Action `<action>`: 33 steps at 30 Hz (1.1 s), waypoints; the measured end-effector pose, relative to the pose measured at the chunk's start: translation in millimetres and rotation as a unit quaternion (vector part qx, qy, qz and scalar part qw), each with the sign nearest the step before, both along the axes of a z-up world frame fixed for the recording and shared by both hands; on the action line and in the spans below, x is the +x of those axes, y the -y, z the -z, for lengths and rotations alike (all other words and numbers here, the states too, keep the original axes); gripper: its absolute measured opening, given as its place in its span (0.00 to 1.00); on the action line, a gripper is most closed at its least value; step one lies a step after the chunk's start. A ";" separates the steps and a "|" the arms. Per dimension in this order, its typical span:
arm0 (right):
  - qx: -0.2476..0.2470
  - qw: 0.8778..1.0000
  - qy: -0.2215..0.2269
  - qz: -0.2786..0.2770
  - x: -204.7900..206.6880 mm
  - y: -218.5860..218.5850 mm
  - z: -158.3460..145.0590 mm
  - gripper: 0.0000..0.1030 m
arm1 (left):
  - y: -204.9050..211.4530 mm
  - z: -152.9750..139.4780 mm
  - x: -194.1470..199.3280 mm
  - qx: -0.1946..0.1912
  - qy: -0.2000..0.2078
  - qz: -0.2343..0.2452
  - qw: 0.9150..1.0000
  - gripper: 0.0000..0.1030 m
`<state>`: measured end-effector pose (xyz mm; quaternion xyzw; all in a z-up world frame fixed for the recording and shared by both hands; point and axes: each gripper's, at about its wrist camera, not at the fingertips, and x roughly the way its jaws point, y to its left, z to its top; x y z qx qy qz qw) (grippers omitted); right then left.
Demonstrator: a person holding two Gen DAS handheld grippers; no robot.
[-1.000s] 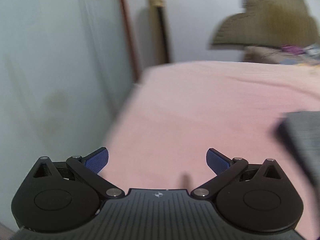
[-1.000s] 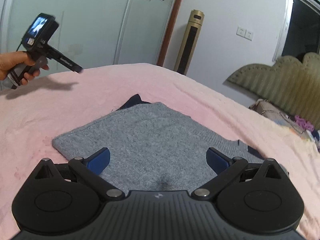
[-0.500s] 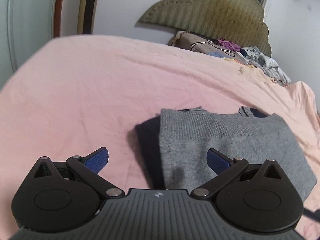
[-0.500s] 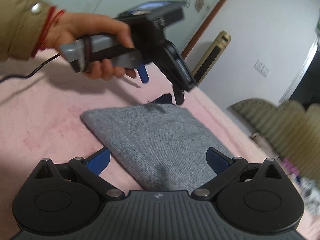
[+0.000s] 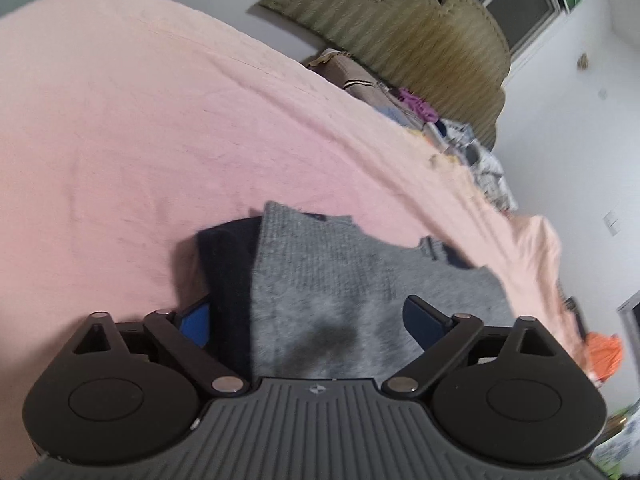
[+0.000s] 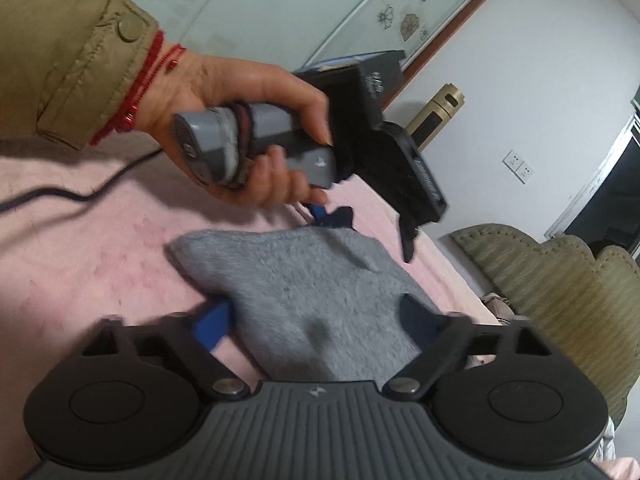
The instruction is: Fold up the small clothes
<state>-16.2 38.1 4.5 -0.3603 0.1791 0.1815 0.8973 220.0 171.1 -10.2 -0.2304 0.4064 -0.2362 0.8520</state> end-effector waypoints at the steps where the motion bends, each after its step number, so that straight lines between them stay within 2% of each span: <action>1: 0.000 1.000 -0.005 -0.003 2.8 -3.3 1.8 0.58 | 0.5 1.2 1.5 -0.006 -0.001 -0.004 1.000 0.83; 2: -0.001 1.000 -0.010 -0.004 4.3 -6.2 3.1 0.55 | 1.5 2.6 3.6 -0.010 -0.003 -0.007 1.000 0.81; 5: -0.004 1.000 -0.013 -0.007 6.6 -11.2 6.7 0.42 | 3.0 6.3 7.4 -0.008 -0.006 -0.025 1.000 0.58; 7: -0.003 1.000 -0.021 -0.011 8.0 -11.1 7.7 0.28 | 2.0 8.6 9.4 -0.005 -0.012 -0.038 0.999 0.32; 9: 0.007 0.999 -0.034 -0.019 9.8 -8.9 7.3 0.16 | -2.1 12.9 11.8 -0.011 -0.026 -0.054 0.998 0.15; 11: 0.020 0.999 -0.044 -0.023 9.3 -5.2 5.3 0.12 | -6.8 14.9 10.9 -0.029 -0.035 -0.070 0.997 0.14; 12: 0.027 0.998 -0.045 -0.026 9.4 -2.6 3.9 0.10 | -6.6 13.1 9.1 -0.025 -0.034 -0.075 0.996 0.14; 17: 0.078 0.996 -0.039 -0.030 7.6 23.3 -13.3 0.08 | 15.6 -20.2 -1.4 0.042 -0.005 -0.087 0.995 0.13; 22: 0.130 0.991 -0.025 -0.012 5.7 58.5 -34.6 0.08 | 40.4 -56.2 -5.7 0.061 0.011 -0.094 0.994 0.13; 25: 0.163 0.986 -0.027 0.003 5.5 82.5 -44.7 0.08 | 64.8 -74.0 -6.6 0.092 0.019 -0.093 0.991 0.13; 29: 0.211 0.976 -0.033 0.031 9.8 115.1 -51.9 0.08 | 96.3 -85.9 -6.3 0.134 0.030 -0.089 0.986 0.13; 33: 0.244 0.967 -0.048 0.052 14.8 140.8 -52.2 0.08 | 119.0 -89.9 -5.7 0.153 0.035 -0.083 0.984 0.13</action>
